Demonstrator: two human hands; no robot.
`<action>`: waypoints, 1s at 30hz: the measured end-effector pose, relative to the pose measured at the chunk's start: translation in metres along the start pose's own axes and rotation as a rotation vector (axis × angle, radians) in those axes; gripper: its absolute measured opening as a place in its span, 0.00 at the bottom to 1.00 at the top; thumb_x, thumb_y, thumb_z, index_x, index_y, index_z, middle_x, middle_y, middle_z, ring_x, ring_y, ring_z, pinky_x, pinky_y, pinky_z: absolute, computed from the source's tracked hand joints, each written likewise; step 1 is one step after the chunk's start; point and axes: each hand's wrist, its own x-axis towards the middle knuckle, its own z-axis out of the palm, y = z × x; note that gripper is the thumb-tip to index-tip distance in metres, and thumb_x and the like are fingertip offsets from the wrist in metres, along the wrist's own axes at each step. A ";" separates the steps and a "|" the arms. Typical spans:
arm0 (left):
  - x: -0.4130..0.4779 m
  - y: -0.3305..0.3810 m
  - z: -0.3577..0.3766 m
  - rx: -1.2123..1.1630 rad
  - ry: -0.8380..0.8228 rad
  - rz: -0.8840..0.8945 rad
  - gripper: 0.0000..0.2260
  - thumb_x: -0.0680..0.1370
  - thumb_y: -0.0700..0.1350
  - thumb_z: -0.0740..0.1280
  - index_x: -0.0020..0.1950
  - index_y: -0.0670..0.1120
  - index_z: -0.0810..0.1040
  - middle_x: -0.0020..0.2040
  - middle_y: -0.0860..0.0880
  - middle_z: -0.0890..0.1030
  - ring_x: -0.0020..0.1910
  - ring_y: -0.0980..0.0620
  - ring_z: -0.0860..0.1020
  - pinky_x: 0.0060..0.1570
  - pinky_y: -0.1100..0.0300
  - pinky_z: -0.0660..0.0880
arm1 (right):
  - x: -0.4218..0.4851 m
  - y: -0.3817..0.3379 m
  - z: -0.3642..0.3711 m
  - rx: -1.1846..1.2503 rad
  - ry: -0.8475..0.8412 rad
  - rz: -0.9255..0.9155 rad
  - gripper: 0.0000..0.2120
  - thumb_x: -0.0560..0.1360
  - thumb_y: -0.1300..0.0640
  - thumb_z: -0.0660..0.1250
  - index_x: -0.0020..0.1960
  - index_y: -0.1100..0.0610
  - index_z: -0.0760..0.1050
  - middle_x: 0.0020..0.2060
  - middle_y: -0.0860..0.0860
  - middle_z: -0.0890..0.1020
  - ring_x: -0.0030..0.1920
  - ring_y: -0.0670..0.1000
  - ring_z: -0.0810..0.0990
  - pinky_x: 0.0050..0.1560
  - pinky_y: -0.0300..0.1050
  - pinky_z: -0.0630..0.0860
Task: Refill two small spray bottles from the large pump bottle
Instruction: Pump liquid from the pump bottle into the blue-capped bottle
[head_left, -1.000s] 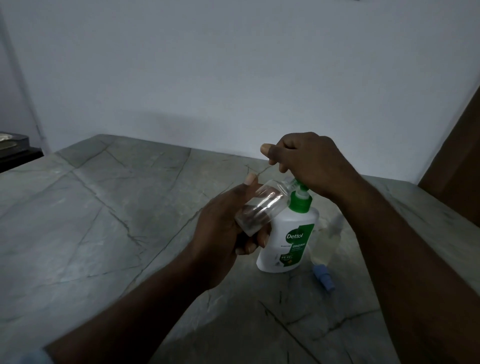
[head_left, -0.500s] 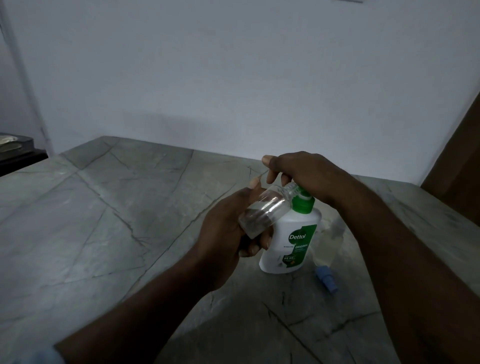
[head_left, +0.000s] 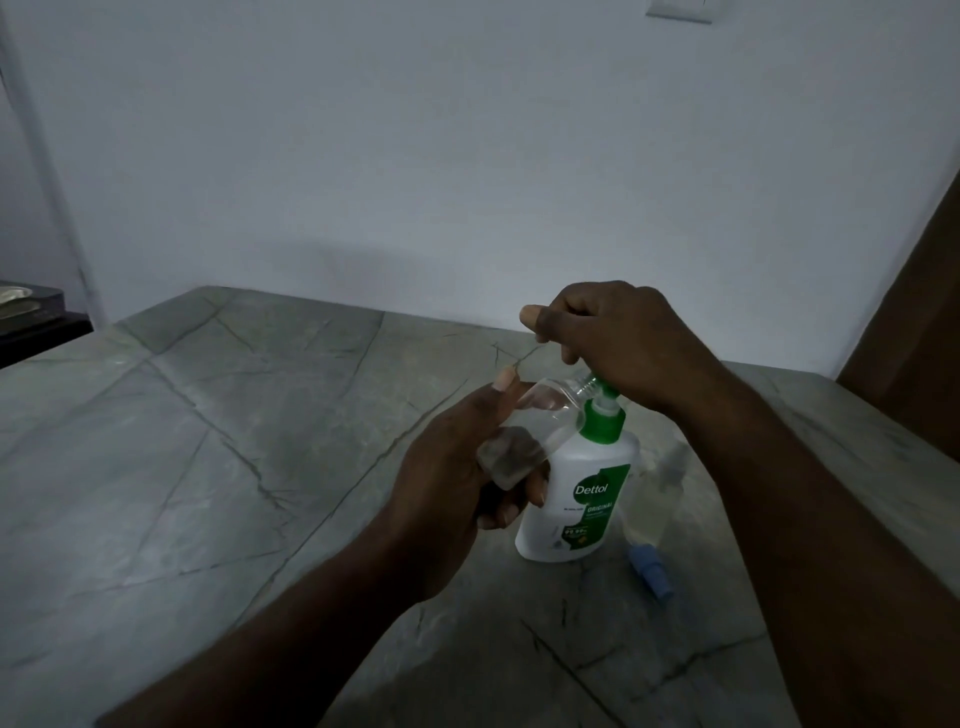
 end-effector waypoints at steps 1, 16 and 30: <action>0.000 0.000 0.000 0.005 -0.001 0.000 0.23 0.76 0.65 0.60 0.58 0.52 0.84 0.34 0.43 0.79 0.29 0.50 0.71 0.25 0.62 0.65 | 0.000 0.000 0.000 0.003 -0.045 0.024 0.21 0.79 0.36 0.62 0.45 0.51 0.83 0.38 0.46 0.83 0.38 0.45 0.79 0.37 0.43 0.71; 0.000 -0.005 -0.002 0.007 0.039 -0.003 0.23 0.80 0.64 0.62 0.59 0.47 0.83 0.33 0.42 0.79 0.27 0.50 0.72 0.24 0.62 0.65 | 0.000 0.005 0.010 0.017 -0.223 0.110 0.22 0.81 0.36 0.59 0.48 0.51 0.83 0.45 0.48 0.82 0.48 0.51 0.79 0.54 0.52 0.75; 0.000 -0.002 0.000 0.034 0.024 -0.008 0.24 0.82 0.63 0.59 0.58 0.45 0.83 0.33 0.43 0.79 0.27 0.51 0.71 0.23 0.64 0.66 | 0.006 0.008 0.009 0.040 -0.175 0.109 0.19 0.79 0.37 0.63 0.43 0.49 0.84 0.41 0.47 0.85 0.45 0.50 0.82 0.50 0.50 0.77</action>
